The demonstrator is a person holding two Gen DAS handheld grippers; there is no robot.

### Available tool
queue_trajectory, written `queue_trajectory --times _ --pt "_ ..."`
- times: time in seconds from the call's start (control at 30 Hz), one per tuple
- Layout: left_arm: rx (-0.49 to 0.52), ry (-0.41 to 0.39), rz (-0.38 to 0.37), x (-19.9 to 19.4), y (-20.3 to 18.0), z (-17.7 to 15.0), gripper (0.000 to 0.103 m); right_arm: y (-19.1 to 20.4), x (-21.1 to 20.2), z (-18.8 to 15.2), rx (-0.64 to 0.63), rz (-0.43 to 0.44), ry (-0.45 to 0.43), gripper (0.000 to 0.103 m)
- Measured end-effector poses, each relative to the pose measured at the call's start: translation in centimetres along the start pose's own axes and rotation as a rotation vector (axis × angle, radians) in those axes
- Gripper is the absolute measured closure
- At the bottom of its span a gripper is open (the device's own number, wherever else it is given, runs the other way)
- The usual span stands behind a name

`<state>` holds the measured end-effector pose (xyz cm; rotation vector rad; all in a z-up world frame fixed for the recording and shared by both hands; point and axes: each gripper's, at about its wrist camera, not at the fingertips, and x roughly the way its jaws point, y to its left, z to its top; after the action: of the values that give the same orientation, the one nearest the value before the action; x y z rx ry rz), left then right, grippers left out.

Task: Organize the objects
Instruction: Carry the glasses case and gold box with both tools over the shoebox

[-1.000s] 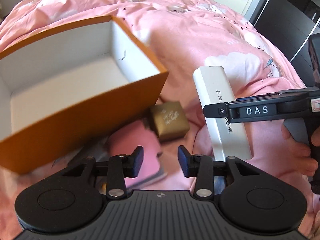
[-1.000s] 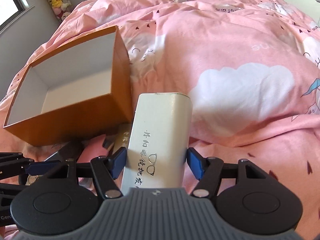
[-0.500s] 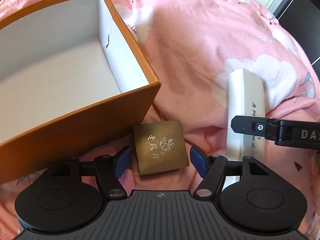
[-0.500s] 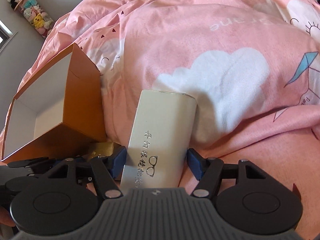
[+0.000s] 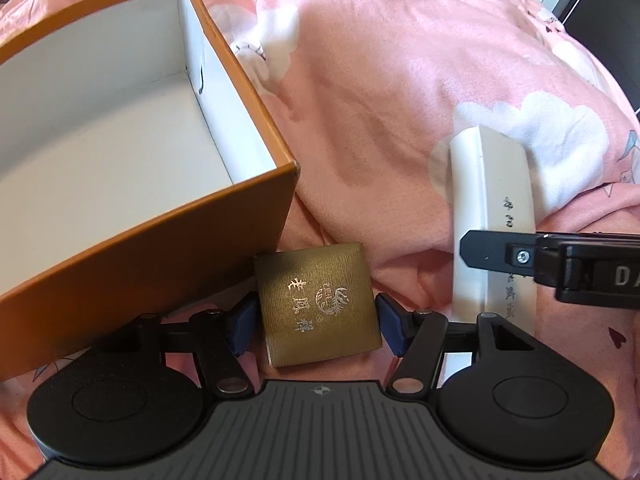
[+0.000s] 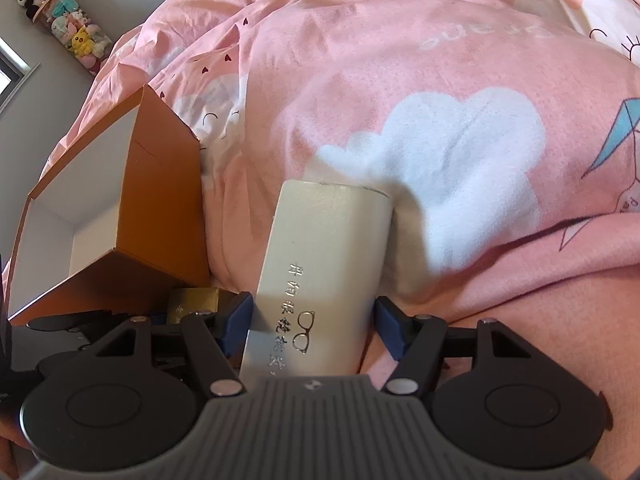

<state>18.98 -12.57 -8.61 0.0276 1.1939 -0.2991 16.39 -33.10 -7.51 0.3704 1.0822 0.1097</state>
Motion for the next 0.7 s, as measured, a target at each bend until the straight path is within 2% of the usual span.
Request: queue_trajectory --times 0.23,0.43,0.6,0.7 --pt "0.017 -0.104 -0.024 -5.2 0.4 -0.9 0.032 2.5 -1.9 -0.3 -0.078 -0.013 -0.043 0.036" --pt "0.003 -0.224 -0.039 -9.5 1.4 -1.0 0.033 5.2 -5.3 -0.3 -0.142 0.018 -0.119 0.039" --pt "-0.044 -0.328 -0.044 -13.3 3.9 -0.7 0.033 8.3 -7.7 0.7 -0.225 0.043 -0.192 0.04" --pt "-0.073 -0.395 -0.005 -15.2 5.8 -0.1 0.033 10.7 -9.1 1.7 -0.28 0.077 -0.235 0.04"
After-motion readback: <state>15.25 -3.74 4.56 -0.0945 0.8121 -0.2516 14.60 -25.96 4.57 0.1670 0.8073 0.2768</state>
